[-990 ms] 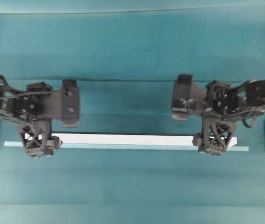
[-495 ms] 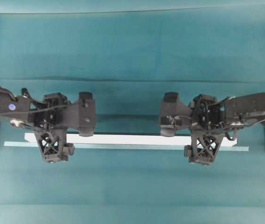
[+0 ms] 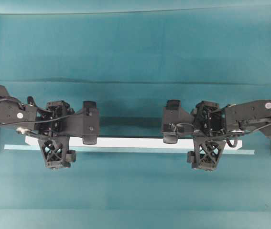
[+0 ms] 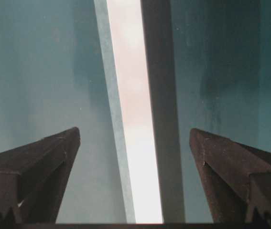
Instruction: Lift a wooden board with both hands.
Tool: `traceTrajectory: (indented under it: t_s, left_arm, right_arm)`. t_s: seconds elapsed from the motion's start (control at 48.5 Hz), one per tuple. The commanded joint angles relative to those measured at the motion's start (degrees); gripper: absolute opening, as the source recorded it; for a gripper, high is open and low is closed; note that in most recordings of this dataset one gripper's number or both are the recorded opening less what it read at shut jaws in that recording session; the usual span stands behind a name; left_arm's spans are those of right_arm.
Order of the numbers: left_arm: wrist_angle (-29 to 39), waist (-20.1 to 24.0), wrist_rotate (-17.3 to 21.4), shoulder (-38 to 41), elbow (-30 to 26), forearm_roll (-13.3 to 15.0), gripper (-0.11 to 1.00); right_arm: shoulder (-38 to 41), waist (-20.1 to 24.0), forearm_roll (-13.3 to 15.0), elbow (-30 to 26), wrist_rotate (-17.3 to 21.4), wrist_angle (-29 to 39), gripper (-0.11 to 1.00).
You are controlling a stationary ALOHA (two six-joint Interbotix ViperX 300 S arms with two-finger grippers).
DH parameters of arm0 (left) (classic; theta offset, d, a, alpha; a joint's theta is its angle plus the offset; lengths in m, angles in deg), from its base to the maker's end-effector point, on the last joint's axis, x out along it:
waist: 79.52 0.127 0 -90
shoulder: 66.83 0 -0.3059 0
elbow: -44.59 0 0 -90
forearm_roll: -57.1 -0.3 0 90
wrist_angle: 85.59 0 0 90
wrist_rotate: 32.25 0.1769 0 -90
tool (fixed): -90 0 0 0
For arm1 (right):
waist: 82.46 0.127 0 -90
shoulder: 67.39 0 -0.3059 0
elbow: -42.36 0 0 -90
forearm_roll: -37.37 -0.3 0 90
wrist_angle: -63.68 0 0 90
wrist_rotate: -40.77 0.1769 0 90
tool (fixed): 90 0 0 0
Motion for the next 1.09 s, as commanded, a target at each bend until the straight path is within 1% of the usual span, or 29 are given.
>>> traceTrajectory:
  t_s: [0.0,0.619,0.763,0.825,0.887,0.928,0.948,1.031,1.072]
  left_arm:
    - [-1.05,0.09,0.0,0.26,-0.18,-0.09,0.97]
    - [-1.67,0.09,0.0,1.32,-0.18,-0.09,0.97]
    - [-1.76,0.09,-0.09,1.32,-0.26,-0.09,0.94]
    - [-1.76,0.09,0.0,1.32,-0.26,-0.09,0.87]
    - [-1.76,-0.18,0.09,1.14,-0.18,-0.18,0.75]
    - [-1.76,-0.18,0.09,1.05,0.0,-0.09,0.65]
    - [-1.85,-0.18,0.09,1.05,0.0,-0.09,0.57]
    - [-2.11,-0.18,0.09,1.05,0.18,-0.09,0.32]
    - [-2.2,-0.18,0.09,1.05,0.09,-0.09,0.23]
  right_arm:
    - [1.32,0.26,0.09,0.0,-0.44,-1.23,0.95]
    - [2.55,-0.18,0.09,0.7,-0.26,-2.9,0.94]
    - [2.64,-0.44,0.09,0.79,0.26,-2.9,0.91]
    - [2.72,-0.53,0.09,0.62,0.35,-2.9,0.84]
    - [2.81,-0.53,0.09,0.53,0.26,-2.9,0.71]
    - [2.81,-0.53,0.18,0.53,0.26,-2.9,0.59]
    - [2.9,-0.53,0.09,0.44,0.18,-2.9,0.53]
    - [2.9,-0.53,0.09,0.35,0.09,-2.81,0.28]
    - [2.99,-0.53,0.09,0.26,0.0,-2.81,0.22]
